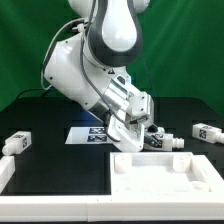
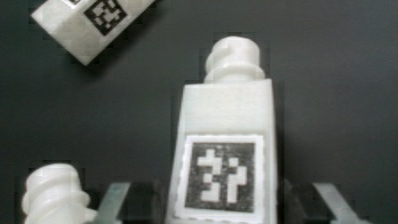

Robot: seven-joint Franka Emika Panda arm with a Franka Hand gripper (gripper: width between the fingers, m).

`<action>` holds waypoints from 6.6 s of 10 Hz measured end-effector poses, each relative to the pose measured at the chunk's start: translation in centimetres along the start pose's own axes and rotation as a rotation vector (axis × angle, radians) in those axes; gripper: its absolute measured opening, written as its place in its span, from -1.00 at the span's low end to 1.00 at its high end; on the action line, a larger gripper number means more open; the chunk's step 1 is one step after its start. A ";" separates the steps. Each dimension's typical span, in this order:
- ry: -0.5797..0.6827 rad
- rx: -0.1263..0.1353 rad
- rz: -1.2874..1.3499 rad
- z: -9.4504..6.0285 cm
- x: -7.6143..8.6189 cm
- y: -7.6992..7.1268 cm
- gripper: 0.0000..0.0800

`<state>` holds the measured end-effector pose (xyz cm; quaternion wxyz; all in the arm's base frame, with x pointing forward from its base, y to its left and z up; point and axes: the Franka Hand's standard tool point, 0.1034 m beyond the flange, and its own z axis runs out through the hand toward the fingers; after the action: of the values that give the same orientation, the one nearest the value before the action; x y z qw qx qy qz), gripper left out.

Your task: Assemble one leg

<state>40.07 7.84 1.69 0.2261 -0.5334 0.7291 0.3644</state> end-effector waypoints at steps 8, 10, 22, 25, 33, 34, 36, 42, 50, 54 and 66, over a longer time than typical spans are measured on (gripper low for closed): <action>0.106 -0.001 -0.191 -6.5 -3.3 -1.4 -0.26; 0.261 -0.101 -0.290 -8.4 -4.3 -2.1 -0.26; 0.869 -0.099 -0.900 -10.9 -15.1 -11.7 -0.26; 0.949 -0.028 -0.993 -8.5 -17.0 -11.6 -0.26; 1.116 0.114 -1.401 -6.9 -17.0 -15.1 -0.26; 1.109 0.136 -1.411 -5.7 -16.9 -14.3 -0.26; 1.088 0.228 -1.439 -3.5 -18.2 -13.9 -0.26; 1.439 0.153 -1.722 -5.3 -14.5 -15.2 -0.26; 1.481 0.032 -1.753 -5.4 -16.3 -17.3 -0.26; 1.512 0.015 -1.778 -5.6 -16.4 -18.8 -0.26; 1.523 -0.049 -1.806 -2.8 -14.8 -18.5 -0.26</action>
Offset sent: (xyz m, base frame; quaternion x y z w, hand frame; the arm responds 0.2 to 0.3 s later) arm 0.0086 -0.0308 0.0568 -0.0310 -0.0062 -0.1275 0.9913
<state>62.53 11.70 8.68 -0.1014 -0.9396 0.0276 -0.3258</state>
